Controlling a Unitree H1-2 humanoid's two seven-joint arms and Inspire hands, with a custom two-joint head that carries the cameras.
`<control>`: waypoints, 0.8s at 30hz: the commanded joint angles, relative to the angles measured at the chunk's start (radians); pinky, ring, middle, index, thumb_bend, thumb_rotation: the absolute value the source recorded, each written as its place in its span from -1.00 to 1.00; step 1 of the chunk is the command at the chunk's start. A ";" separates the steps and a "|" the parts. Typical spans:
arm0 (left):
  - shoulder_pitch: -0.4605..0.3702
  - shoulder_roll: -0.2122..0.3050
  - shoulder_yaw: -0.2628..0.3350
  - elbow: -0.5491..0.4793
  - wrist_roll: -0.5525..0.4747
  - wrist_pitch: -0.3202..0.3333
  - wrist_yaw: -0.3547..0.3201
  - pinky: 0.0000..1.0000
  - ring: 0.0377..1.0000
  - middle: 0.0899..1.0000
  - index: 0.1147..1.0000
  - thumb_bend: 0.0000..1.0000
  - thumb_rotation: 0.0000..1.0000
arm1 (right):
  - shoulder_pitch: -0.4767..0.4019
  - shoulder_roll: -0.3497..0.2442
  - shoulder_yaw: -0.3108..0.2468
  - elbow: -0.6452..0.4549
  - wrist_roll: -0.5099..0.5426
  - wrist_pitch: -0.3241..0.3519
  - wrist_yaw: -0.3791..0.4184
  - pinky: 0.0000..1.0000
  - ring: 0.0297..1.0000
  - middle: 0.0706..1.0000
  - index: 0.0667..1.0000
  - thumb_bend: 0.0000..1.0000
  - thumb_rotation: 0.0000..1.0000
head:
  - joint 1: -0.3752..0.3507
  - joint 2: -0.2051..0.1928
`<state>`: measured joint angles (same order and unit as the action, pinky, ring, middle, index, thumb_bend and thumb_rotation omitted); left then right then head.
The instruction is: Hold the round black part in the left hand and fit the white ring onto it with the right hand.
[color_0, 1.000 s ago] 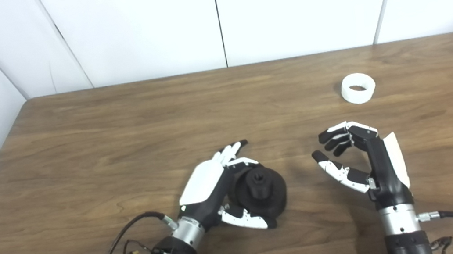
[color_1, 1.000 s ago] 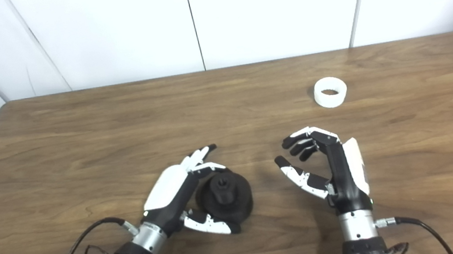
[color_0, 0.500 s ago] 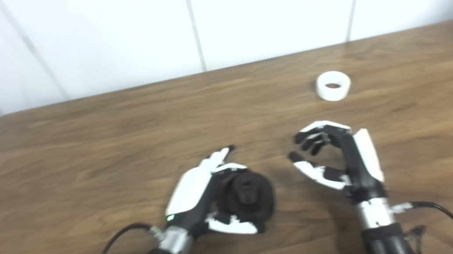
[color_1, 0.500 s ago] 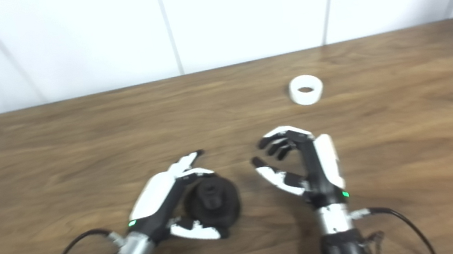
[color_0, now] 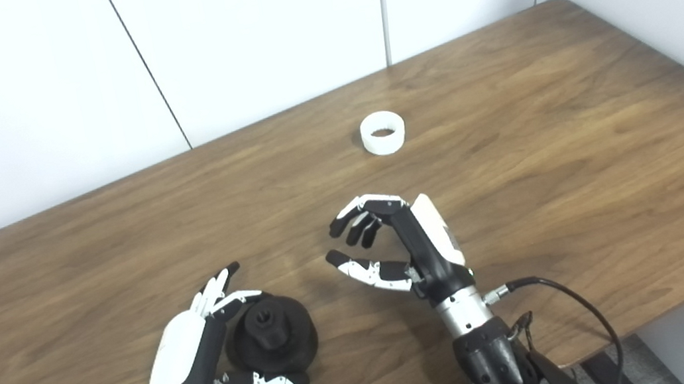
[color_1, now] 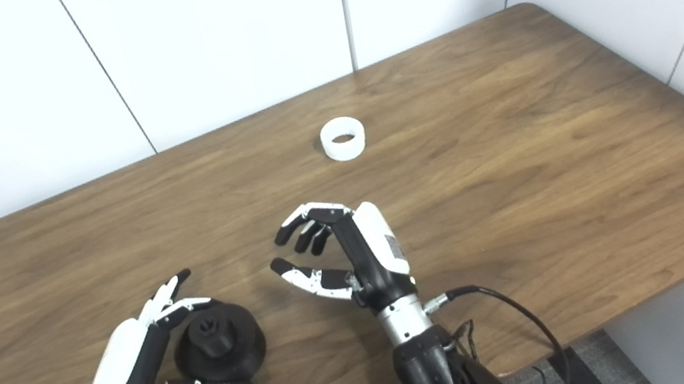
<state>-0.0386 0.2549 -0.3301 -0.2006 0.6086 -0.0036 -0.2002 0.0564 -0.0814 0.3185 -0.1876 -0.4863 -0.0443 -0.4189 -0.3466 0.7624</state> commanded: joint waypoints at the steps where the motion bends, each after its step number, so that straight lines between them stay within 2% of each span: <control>1: -0.015 0.013 0.009 -0.029 -0.003 -0.011 -0.003 1.00 1.00 1.00 0.18 0.89 -0.40 | 0.003 0.088 -0.014 -0.041 -0.021 0.030 0.018 -0.24 -0.07 0.11 -0.08 0.01 -0.70 | -0.004 0.000; 4: -0.016 0.013 0.015 -0.029 -0.006 -0.014 -0.006 1.00 1.00 1.00 0.18 0.88 -0.40 | -0.022 0.050 -0.025 -0.066 -0.064 0.084 0.047 -0.16 0.03 0.17 -0.08 0.01 -0.69 | -0.011 -0.002; 9: -0.013 0.010 0.017 -0.022 -0.013 -0.020 -0.004 1.00 1.00 1.00 0.18 0.88 -0.41 | -0.072 -0.031 -0.051 -0.103 -0.176 0.167 0.126 0.18 0.41 0.43 -0.08 0.01 -0.68 | -0.012 -0.004; 14: -0.012 0.006 0.014 -0.026 -0.010 -0.017 -0.006 1.00 1.00 1.00 0.18 0.88 -0.40 | -0.121 -0.091 -0.092 -0.140 -0.265 0.230 0.230 0.26 0.55 0.60 -0.08 0.02 -0.68 | -0.006 -0.001; 15: -0.012 0.006 0.015 -0.027 -0.010 -0.015 -0.007 1.00 1.00 1.00 0.18 0.88 -0.40 | -0.131 -0.100 -0.100 -0.143 -0.276 0.239 0.244 0.30 0.61 0.65 0.23 0.21 -0.47 | -0.003 0.000; 17: -0.012 0.005 0.015 -0.027 -0.012 -0.014 -0.009 1.00 1.00 1.00 0.18 0.88 -0.39 | -0.156 -0.121 -0.117 -0.146 -0.302 0.260 0.273 0.36 0.67 0.70 0.39 0.32 -0.36 | -0.001 0.001; 24: -0.015 0.003 0.016 -0.024 -0.006 -0.013 -0.006 1.00 1.00 1.00 0.18 0.88 -0.40 | -0.213 -0.157 -0.157 -0.120 -0.341 0.268 0.319 0.49 0.75 0.77 0.48 0.40 -0.25 | -0.002 -0.001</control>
<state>-0.0363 0.2534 -0.3201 -0.2019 0.5941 -0.0067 -0.2104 -0.1039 -0.2235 0.1751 -0.2884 -0.8019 0.2242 -0.1031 -0.3482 0.7609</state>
